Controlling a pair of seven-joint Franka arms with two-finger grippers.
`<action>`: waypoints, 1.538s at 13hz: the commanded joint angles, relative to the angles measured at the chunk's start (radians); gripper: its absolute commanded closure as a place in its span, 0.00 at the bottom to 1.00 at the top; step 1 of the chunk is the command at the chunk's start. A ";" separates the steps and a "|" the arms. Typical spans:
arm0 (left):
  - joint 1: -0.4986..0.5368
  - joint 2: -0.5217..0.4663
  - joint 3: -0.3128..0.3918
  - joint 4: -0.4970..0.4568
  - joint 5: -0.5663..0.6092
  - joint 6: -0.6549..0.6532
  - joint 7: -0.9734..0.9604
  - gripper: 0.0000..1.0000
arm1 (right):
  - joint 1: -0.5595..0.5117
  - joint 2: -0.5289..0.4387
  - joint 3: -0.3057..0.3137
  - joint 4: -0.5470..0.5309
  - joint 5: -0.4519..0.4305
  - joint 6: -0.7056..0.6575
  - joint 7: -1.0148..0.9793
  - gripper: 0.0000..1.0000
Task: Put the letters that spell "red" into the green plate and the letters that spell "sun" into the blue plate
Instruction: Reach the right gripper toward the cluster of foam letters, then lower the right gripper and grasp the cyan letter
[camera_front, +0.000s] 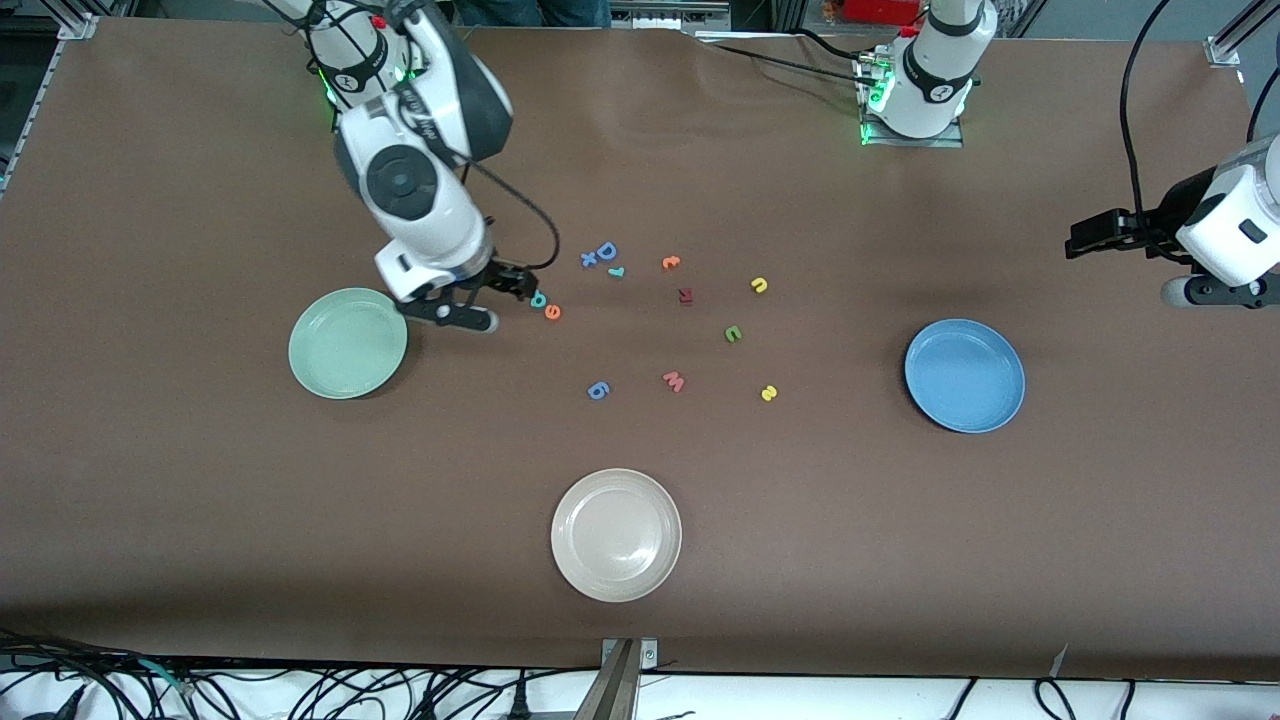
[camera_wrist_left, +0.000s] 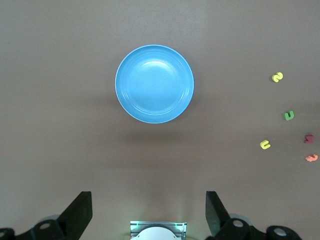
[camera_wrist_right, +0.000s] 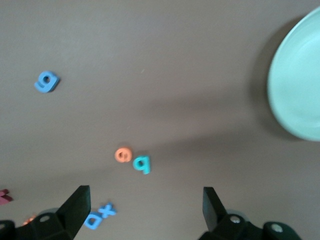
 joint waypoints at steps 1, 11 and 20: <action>-0.002 -0.003 -0.002 0.002 0.034 0.006 0.021 0.00 | 0.057 0.005 -0.004 -0.088 -0.011 0.140 0.086 0.01; -0.002 -0.003 -0.002 0.002 0.034 0.006 0.021 0.00 | 0.293 0.258 -0.009 -0.076 -0.025 0.482 0.387 0.05; 0.000 -0.003 -0.002 0.002 0.034 0.006 0.021 0.00 | 0.348 0.335 -0.014 -0.023 -0.258 0.499 0.366 0.05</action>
